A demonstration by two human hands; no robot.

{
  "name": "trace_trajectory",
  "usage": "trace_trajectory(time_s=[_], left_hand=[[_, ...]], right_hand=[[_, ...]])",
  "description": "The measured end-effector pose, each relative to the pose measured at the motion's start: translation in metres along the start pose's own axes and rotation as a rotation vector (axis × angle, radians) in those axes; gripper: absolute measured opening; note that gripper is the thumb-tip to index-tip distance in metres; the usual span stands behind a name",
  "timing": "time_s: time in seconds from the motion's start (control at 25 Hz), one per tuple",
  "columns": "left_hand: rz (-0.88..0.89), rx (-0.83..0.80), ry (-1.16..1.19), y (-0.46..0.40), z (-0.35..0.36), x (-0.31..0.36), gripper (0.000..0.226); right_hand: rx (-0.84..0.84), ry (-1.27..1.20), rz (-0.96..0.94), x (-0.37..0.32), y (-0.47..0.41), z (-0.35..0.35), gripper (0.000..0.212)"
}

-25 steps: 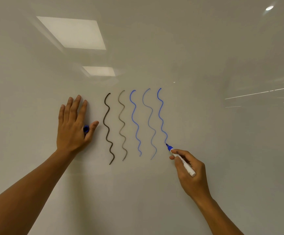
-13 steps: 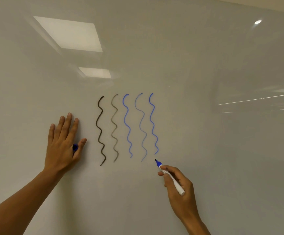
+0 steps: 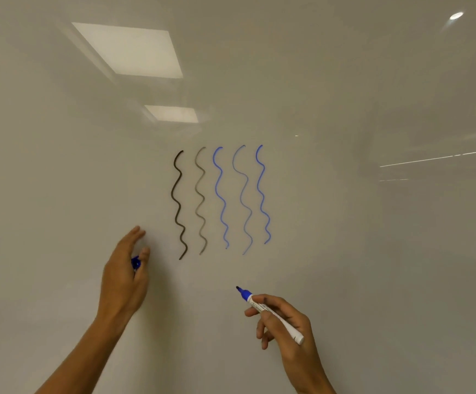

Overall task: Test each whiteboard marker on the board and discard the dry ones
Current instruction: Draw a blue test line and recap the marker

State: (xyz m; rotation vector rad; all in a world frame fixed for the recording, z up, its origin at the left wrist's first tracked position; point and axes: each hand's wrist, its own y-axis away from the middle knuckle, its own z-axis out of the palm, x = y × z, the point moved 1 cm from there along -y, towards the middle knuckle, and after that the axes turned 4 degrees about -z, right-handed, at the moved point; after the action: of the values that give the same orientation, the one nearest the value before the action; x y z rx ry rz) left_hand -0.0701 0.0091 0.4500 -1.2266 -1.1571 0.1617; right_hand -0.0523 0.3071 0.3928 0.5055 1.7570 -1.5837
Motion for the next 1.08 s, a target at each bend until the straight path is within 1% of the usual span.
trace_trajectory(time_s=[0.04, 0.12, 0.2, 0.32, 0.4, 0.44, 0.56, 0.6, 0.64, 0.76, 0.8, 0.92, 1.08], left_hand=[[-0.011, -0.041, 0.023, 0.013, 0.002, -0.001, 0.041], [-0.034, -0.144, 0.055, 0.04, 0.007, -0.005, 0.041], [-0.057, -0.233, 0.042, 0.07, 0.011, -0.012, 0.04], [-0.136, -0.328, 0.02, 0.112, 0.012, -0.023, 0.035], [-0.204, -0.408, 0.024, 0.138, 0.014, -0.028, 0.034], [-0.228, -0.455, 0.031, 0.15, 0.016, -0.029, 0.035], [-0.311, -0.619, 0.0, 0.19, 0.014, -0.033, 0.041], [-0.338, -0.657, -0.009, 0.205, 0.013, -0.036, 0.043], [-0.354, -0.685, -0.013, 0.222, 0.012, -0.04, 0.046], [-0.406, -0.762, -0.021, 0.266, 0.011, -0.043, 0.059], [-0.425, -0.783, -0.025, 0.279, 0.011, -0.043, 0.063], [-0.458, -0.83, -0.028, 0.309, 0.011, -0.041, 0.073], [-0.473, -0.862, -0.052, 0.333, 0.01, -0.036, 0.072]], right_hand=[[-0.022, -0.024, 0.015, 0.002, 0.004, 0.003, 0.028], [-0.052, -0.078, 0.053, 0.007, 0.014, 0.006, 0.047], [-0.068, -0.124, 0.096, 0.014, 0.027, 0.009, 0.065], [-0.103, -0.15, 0.165, 0.028, 0.049, 0.014, 0.073], [-0.102, -0.179, 0.212, 0.036, 0.067, 0.017, 0.072], [-0.102, -0.184, 0.233, 0.039, 0.078, 0.019, 0.068], [-0.148, -0.157, 0.314, 0.048, 0.124, 0.031, 0.041], [-0.154, -0.151, 0.358, 0.052, 0.141, 0.035, 0.037], [-0.145, -0.154, 0.409, 0.057, 0.157, 0.035, 0.037], [-0.11, -0.153, 0.515, 0.062, 0.189, 0.035, 0.055], [-0.104, -0.144, 0.541, 0.063, 0.197, 0.034, 0.056], [-0.108, -0.11, 0.589, 0.062, 0.215, 0.028, 0.052], [-0.086, -0.086, 0.621, 0.058, 0.232, 0.018, 0.046]])
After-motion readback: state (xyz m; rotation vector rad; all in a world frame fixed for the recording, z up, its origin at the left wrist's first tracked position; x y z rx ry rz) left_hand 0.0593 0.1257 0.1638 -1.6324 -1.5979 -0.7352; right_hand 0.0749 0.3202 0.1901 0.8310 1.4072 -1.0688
